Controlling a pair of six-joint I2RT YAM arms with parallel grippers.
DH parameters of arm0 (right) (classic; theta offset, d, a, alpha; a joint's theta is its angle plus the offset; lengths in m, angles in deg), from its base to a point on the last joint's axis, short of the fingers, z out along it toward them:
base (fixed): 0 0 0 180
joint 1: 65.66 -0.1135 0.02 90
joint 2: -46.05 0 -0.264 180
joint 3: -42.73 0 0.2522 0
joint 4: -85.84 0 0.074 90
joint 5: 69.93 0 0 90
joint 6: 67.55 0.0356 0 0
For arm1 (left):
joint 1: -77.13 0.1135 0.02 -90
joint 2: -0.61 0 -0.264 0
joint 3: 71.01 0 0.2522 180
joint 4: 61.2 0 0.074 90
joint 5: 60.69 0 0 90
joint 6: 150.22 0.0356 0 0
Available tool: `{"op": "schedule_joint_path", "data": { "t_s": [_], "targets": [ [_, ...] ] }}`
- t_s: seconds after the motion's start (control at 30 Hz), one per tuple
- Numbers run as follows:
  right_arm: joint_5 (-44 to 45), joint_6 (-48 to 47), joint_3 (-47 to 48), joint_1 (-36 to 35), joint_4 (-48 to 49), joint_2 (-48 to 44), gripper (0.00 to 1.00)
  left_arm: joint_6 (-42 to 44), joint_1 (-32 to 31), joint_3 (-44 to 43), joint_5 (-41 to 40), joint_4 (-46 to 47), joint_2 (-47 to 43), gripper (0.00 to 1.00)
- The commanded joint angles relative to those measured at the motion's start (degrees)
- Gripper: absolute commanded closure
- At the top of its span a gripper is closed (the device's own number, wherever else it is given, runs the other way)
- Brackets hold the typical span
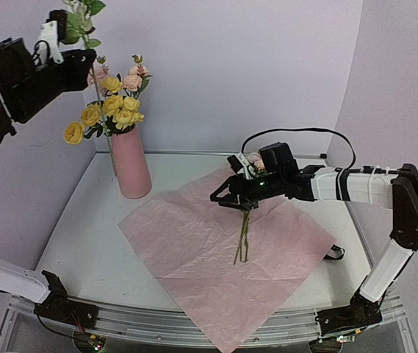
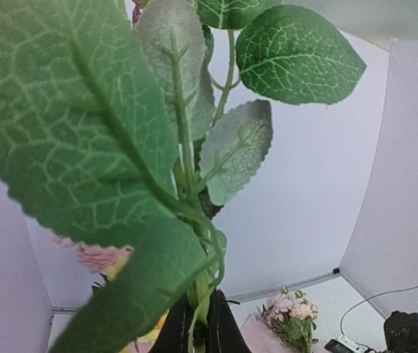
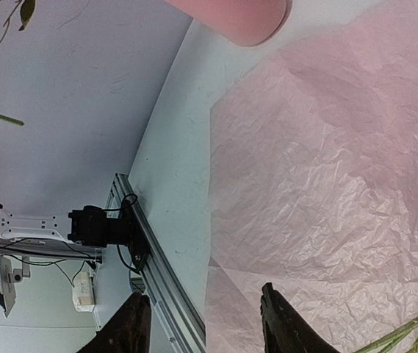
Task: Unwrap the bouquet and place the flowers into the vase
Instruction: Insert the fake flower into the vase.
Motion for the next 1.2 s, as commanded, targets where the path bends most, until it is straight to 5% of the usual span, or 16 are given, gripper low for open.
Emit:
{"op": "schedule_joint_path", "data": {
  "t_s": [0.0,0.27,0.6,0.93,1.17],
  "targets": [
    [-3.15,-0.24,4.06,-0.29,0.83,2.23,0.47,-2.00,0.23,1.17,-6.47,1.18,-5.16,1.00],
    [-5.25,0.29,6.12,-0.29,0.83,4.58,0.48,-3.78,0.20,1.13,-14.87,6.70,-7.99,1.00],
    [-6.06,-0.27,5.76,-0.29,0.46,3.96,0.48,15.95,0.21,1.83,-22.28,33.83,-0.39,1.00],
    [-5.73,-2.87,5.67,-0.20,-1.28,2.92,0.47,21.04,0.76,-13.13,-18.64,36.28,10.62,1.00],
    [-6.28,-4.70,7.88,0.03,-2.67,3.69,0.47,23.35,8.73,-22.30,-14.81,37.23,18.07,1.00]
  ]
}}
